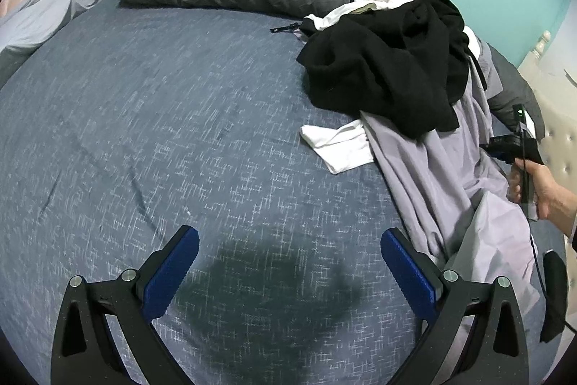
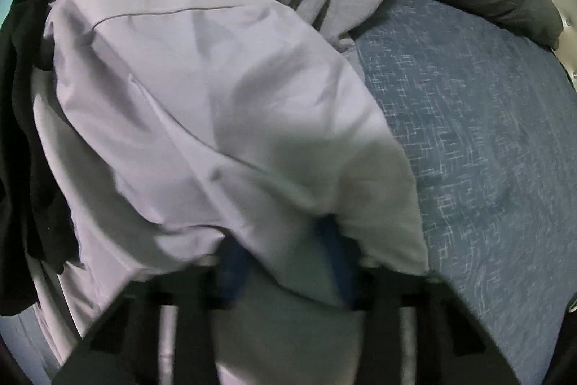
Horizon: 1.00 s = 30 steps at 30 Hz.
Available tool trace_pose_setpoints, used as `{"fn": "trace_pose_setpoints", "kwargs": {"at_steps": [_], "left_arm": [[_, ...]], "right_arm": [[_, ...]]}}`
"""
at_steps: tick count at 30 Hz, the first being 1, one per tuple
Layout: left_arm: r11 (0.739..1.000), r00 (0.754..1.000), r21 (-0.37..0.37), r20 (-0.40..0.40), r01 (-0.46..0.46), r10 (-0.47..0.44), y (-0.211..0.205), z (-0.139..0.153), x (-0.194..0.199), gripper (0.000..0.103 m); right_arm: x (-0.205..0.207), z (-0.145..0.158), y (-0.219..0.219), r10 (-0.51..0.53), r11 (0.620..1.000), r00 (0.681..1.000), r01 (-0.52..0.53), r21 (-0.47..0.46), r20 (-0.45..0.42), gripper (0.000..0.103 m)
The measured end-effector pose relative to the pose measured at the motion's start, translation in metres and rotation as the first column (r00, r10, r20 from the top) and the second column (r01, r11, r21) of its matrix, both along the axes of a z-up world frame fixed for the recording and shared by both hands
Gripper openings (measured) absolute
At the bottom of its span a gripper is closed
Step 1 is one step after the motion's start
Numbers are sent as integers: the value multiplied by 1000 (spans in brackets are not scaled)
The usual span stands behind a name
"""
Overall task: Fold clothes
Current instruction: 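Grasp the lavender shirt hem with the right tool and pull it out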
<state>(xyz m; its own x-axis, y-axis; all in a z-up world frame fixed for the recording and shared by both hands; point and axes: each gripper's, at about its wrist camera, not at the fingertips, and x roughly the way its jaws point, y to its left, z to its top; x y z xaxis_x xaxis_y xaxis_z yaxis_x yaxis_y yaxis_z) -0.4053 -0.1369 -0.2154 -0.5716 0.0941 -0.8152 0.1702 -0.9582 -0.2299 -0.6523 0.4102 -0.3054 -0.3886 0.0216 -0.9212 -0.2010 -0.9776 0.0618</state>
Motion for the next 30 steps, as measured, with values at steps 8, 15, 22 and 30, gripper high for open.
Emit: {"fn": "trace_pose_setpoints", "kwargs": {"at_steps": [8, 15, 22, 30], "left_arm": [[1000, 1000, 12, -26, 13, -13, 8, 9, 12, 103], [1000, 999, 19, -53, 14, -13, 16, 19, 34, 103], [1000, 996, 25, -93, 15, -13, 25, 30, 66, 103], [999, 991, 38, -130, 23, -17, 28, 32, 97, 103]], "right_arm": [[18, 18, -9, 70, 997, 996, -71, -9, -57, 1], [58, 38, -28, 159, 985, 981, -166, -51, -115, 1], [110, 52, -67, 292, 947, 946, -306, -95, -139, 0], [182, 34, -95, 400, 899, 909, -414, -144, -121, 0]]}}
